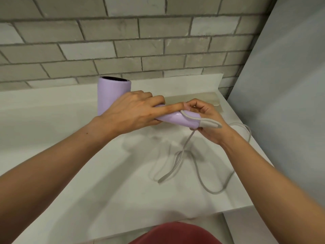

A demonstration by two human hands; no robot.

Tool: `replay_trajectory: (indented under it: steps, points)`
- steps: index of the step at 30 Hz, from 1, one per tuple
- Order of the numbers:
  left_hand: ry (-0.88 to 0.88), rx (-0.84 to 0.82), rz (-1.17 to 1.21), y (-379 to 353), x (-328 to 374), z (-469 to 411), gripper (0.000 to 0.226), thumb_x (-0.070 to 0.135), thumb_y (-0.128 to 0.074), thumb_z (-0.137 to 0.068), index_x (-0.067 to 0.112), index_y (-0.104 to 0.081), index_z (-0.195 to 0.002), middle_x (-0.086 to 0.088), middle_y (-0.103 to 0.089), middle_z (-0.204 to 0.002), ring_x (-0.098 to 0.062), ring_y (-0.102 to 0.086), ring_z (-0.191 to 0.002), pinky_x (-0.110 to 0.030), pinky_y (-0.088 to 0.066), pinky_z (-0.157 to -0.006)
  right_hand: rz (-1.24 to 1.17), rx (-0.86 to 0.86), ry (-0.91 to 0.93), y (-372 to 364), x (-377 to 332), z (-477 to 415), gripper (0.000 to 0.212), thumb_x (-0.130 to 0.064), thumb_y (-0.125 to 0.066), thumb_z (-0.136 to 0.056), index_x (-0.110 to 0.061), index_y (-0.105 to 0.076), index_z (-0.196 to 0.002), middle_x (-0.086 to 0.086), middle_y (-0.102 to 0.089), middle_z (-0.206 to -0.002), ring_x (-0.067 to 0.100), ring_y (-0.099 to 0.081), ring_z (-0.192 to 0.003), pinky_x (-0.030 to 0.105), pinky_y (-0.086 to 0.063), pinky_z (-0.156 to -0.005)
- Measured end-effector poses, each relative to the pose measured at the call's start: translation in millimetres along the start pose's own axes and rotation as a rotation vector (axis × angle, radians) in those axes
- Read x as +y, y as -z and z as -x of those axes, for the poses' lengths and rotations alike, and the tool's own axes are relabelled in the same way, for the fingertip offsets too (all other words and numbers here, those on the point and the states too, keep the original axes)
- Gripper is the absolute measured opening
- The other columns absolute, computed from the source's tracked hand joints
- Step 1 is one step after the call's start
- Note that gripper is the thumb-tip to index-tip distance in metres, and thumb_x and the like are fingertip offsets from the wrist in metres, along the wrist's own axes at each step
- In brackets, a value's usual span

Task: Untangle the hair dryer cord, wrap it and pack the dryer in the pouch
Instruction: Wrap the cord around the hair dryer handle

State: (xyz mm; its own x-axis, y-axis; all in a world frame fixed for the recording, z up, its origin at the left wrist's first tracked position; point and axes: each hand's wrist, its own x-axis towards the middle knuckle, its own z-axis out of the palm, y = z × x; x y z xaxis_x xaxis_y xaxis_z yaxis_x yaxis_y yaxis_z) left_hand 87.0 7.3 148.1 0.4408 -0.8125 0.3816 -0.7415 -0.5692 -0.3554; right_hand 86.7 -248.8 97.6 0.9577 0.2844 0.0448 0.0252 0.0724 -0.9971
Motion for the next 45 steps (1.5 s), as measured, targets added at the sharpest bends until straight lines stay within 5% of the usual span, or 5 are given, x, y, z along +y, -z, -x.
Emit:
replay_trajectory:
  steps: [7,10,15,31,45]
  points:
    - [0.267,-0.185,-0.071,-1.7,-19.8,2.2,0.074,0.031,-0.065,-0.091,0.048,-0.028,-0.153,0.001,-0.062,-0.096,-0.033,-0.065,-0.074,-0.030,-0.036,-0.049,0.678,-0.189,-0.137,-2.2,15.1,37.5,0.035,-0.032,-0.048,-0.110,-0.040,-0.050,-0.144,-0.005,-0.066,-0.086,0.018,-0.065,-0.080,0.032,-0.056,-0.078]
    - [0.324,-0.316,-0.006,-12.7,-12.0,3.8,0.072,0.034,-0.057,-0.094,0.053,-0.022,-0.155,0.006,-0.063,-0.114,-0.031,-0.067,-0.089,-0.032,-0.039,-0.059,1.048,-0.280,-0.028,-8.5,-2.4,44.4,0.030,-0.036,-0.043,-0.111,-0.030,-0.054,-0.139,-0.010,-0.067,-0.131,0.018,-0.062,-0.118,0.036,-0.052,-0.099]
    - [0.288,-0.432,0.056,-18.0,13.6,-0.1,0.070,0.033,-0.056,-0.094,0.057,-0.022,-0.151,0.010,-0.056,-0.103,-0.025,-0.061,-0.083,-0.031,-0.032,-0.058,1.356,-0.206,0.299,-14.0,-35.5,34.9,0.022,-0.038,-0.051,-0.106,-0.028,-0.069,-0.114,-0.008,-0.065,-0.109,0.023,-0.063,-0.103,0.046,-0.054,-0.080]
    - [0.047,-0.081,0.026,-9.0,24.3,3.3,0.062,0.016,-0.086,-0.070,0.025,-0.063,-0.127,0.005,-0.069,-0.084,-0.029,-0.057,-0.058,-0.032,-0.045,-0.048,0.777,-0.013,0.207,18.8,-43.8,-3.0,0.013,-0.028,-0.088,-0.082,-0.021,-0.082,-0.092,-0.007,-0.079,-0.091,0.020,-0.073,-0.091,0.044,-0.056,-0.092]
    - [0.060,-0.077,-0.009,-2.4,22.6,-1.4,0.091,0.021,-0.076,-0.083,0.044,-0.025,-0.155,-0.004,-0.056,-0.080,-0.030,-0.049,-0.055,-0.034,-0.041,-0.044,0.337,-0.003,0.055,18.1,5.7,1.1,0.026,-0.016,-0.075,-0.086,-0.040,-0.079,-0.077,-0.016,-0.072,-0.077,0.000,-0.064,-0.073,0.022,-0.052,-0.073]
